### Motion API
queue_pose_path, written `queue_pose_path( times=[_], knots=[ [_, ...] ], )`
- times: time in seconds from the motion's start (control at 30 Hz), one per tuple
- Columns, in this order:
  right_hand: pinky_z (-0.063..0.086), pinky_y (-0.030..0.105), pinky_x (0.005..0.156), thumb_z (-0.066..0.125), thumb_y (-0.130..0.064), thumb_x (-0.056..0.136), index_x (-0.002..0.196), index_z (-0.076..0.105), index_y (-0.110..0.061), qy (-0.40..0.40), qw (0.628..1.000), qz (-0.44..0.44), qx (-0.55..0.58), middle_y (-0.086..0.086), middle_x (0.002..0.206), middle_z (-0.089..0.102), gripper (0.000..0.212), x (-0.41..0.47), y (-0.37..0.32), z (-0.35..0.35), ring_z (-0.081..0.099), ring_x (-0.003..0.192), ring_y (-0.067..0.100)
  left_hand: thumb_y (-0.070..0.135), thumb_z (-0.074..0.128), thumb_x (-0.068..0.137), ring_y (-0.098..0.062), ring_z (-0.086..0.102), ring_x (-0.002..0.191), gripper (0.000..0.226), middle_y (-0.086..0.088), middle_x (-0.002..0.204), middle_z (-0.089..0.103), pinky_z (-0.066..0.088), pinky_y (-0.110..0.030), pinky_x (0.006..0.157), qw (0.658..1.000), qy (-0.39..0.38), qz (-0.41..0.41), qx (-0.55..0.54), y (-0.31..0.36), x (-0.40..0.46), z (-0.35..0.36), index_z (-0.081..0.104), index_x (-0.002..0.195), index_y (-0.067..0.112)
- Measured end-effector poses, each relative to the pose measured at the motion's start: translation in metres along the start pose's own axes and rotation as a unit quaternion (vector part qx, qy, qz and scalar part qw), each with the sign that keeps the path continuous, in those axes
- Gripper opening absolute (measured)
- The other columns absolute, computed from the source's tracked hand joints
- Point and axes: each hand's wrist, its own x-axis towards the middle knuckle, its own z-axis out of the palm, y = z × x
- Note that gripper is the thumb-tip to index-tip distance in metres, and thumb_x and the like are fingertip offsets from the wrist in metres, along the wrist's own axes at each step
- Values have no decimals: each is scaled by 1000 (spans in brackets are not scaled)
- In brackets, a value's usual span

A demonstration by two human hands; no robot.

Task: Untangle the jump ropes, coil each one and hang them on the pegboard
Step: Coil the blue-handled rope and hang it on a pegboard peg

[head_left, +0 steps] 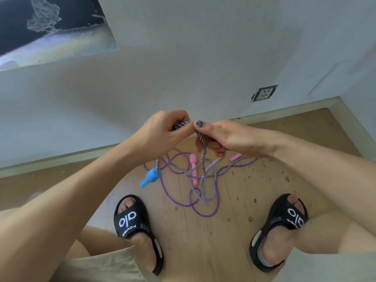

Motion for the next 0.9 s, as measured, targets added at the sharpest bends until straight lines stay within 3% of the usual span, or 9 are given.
queue_pose_path(
  times=[0.13,0.27,0.4,0.47,0.53,0.63,0.73,0.8,0.9],
  knots=[
    [31,22,57,36,-60,97,66,47,-14,77,995,2,-70,-6,57,38,57,1,2,-11,34,54,11,48,56,96,-11,29,51,44,6,55,37,26,-21,46,999,-27,-4,29,-7,2,-4,52,70,12],
    [16,33,53,56,-60,89,59,34,-16,149,952,23,-266,-1,56,24,58,0,24,-51,23,52,14,50,52,97,-11,28,50,50,5,56,35,28,-23,47,993,-66,-35,87,-22,1,-4,49,69,10],
    [29,33,54,55,-67,86,57,44,-13,120,874,166,-440,4,54,38,63,-8,49,-84,38,52,20,49,52,98,-11,32,50,45,1,58,43,30,-22,48,991,-60,-37,114,-27,1,-6,54,72,12],
    [39,33,59,60,-63,85,69,58,-13,87,835,218,-497,4,62,52,53,-10,55,-82,49,61,21,47,52,98,-11,32,47,44,1,58,41,30,-22,46,993,-58,-33,99,-25,-1,-5,53,73,10],
    [48,33,71,67,-53,84,92,65,-17,49,874,193,-443,0,82,64,37,-8,52,-68,59,78,19,46,53,98,-10,31,47,44,1,58,40,30,-22,46,996,-51,-30,69,-19,-2,-3,52,75,8],
    [51,28,94,69,-26,89,122,61,-25,22,992,87,-92,-4,114,69,34,-2,28,-31,64,109,10,46,53,98,-11,30,51,43,2,58,39,28,-22,47,997,-46,-4,57,-10,-2,0,55,76,9],
    [50,21,82,61,-12,95,104,68,-10,-4,998,22,51,2,89,70,11,2,12,-11,67,85,12,46,53,98,-11,29,49,44,4,55,37,28,-22,46,996,-59,11,63,-5,-2,3,57,75,9],
    [44,21,66,60,-15,97,86,66,-10,-9,998,14,59,2,68,58,13,1,8,-10,55,65,13,47,53,97,-11,29,49,44,3,54,38,28,-23,45,997,-54,8,53,-5,-1,3,57,75,9],
    [36,21,54,64,-17,95,76,60,-11,1,1000,19,24,2,59,47,20,-3,8,-22,42,56,15,49,54,96,-13,35,49,41,-2,55,46,31,-26,47,997,-52,11,62,-12,-1,-2,57,74,14]
  ],
)
